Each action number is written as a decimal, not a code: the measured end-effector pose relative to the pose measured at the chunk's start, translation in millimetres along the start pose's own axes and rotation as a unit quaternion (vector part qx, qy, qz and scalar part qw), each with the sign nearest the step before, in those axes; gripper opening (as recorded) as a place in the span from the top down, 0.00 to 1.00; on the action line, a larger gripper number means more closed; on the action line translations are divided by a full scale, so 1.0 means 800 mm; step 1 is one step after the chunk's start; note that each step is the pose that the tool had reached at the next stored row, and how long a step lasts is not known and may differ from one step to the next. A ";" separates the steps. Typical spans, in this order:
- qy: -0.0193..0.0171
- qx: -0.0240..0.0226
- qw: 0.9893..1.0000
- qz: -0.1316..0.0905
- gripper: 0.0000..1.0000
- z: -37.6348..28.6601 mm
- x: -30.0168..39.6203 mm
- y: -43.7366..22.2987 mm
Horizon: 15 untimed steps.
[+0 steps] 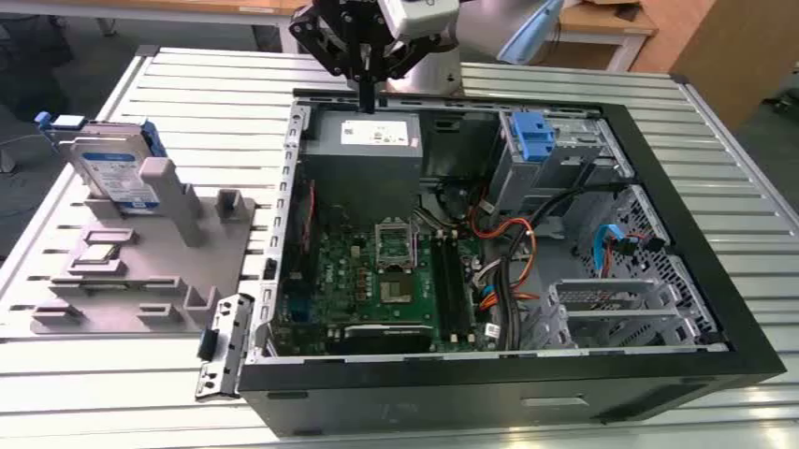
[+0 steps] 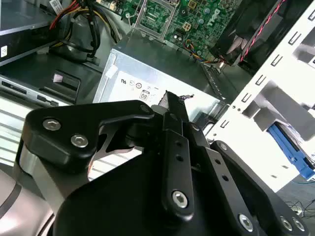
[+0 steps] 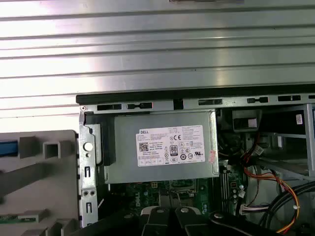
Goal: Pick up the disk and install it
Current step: 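Reach for the disk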
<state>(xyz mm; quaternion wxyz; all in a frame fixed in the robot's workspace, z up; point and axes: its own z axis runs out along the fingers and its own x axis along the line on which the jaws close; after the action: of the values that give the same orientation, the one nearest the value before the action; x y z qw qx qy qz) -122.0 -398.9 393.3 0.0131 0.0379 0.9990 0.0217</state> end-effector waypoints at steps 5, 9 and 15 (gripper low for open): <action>0.000 0.000 1.000 0.000 0.90 0.0000 0.0000 0.0000; 0.000 0.000 1.000 0.000 0.90 0.0000 0.0001 0.0000; 0.000 0.000 1.000 0.000 0.90 -0.0001 0.0053 -0.0004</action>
<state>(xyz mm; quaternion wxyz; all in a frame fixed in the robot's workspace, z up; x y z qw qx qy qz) -126.2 -399.0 393.3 0.0130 0.0378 0.9990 0.0217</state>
